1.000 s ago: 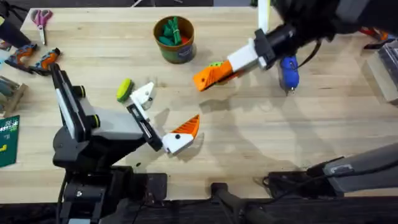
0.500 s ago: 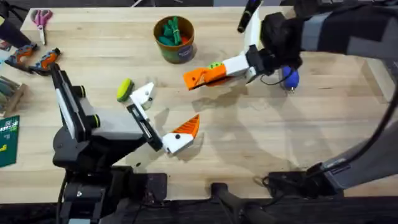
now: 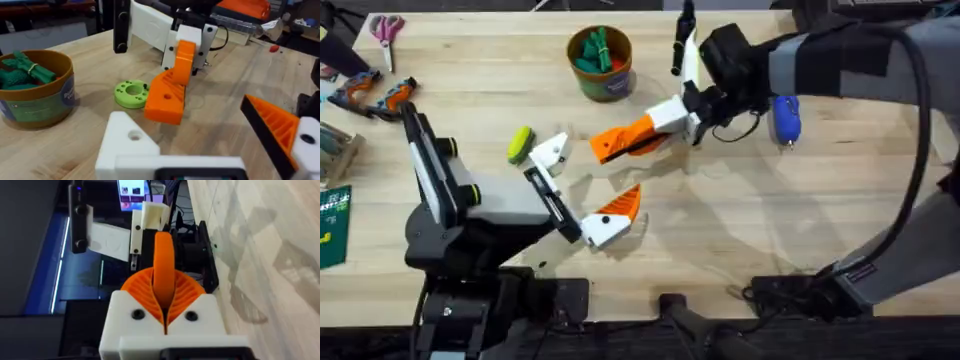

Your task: Pick up the gripper from the table and insert it into the empty holder that is missing its gripper. Then pick up a screw, insert it into the mounting hole, and use the screwdriver to tighten it. Finally, clean up the table by picking up the vegetable and placing it into the bucket.

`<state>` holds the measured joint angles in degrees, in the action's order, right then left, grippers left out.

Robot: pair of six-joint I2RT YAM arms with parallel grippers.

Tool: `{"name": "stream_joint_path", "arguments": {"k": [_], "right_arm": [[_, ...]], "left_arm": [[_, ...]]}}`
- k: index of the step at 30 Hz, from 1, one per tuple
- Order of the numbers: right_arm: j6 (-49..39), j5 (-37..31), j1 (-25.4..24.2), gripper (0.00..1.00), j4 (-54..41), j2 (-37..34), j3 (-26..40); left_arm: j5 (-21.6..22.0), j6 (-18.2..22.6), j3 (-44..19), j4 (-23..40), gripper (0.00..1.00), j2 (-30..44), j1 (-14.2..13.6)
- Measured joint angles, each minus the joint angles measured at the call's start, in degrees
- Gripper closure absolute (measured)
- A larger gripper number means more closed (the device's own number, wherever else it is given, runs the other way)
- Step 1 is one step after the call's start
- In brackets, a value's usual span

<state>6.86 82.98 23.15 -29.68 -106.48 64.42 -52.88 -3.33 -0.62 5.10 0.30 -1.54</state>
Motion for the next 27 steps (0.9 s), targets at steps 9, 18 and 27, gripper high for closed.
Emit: {"name": "stream_joint_path", "arguments": {"k": [9,18,27], "right_arm": [[7.1,0.9,3.9,0.989,7.7,0.0,0.0],[11.0,0.9,5.4,0.989,13.1,0.0,0.0],[14.8,0.4,6.7,0.989,14.7,0.0,0.0]], "left_arm": [[0.0,0.0,0.0,0.0,0.015,0.0,0.0],[0.0,0.0,0.0,0.0,0.015,0.0,0.0],[0.0,0.0,0.0,0.0,0.015,0.0,0.0]]}}
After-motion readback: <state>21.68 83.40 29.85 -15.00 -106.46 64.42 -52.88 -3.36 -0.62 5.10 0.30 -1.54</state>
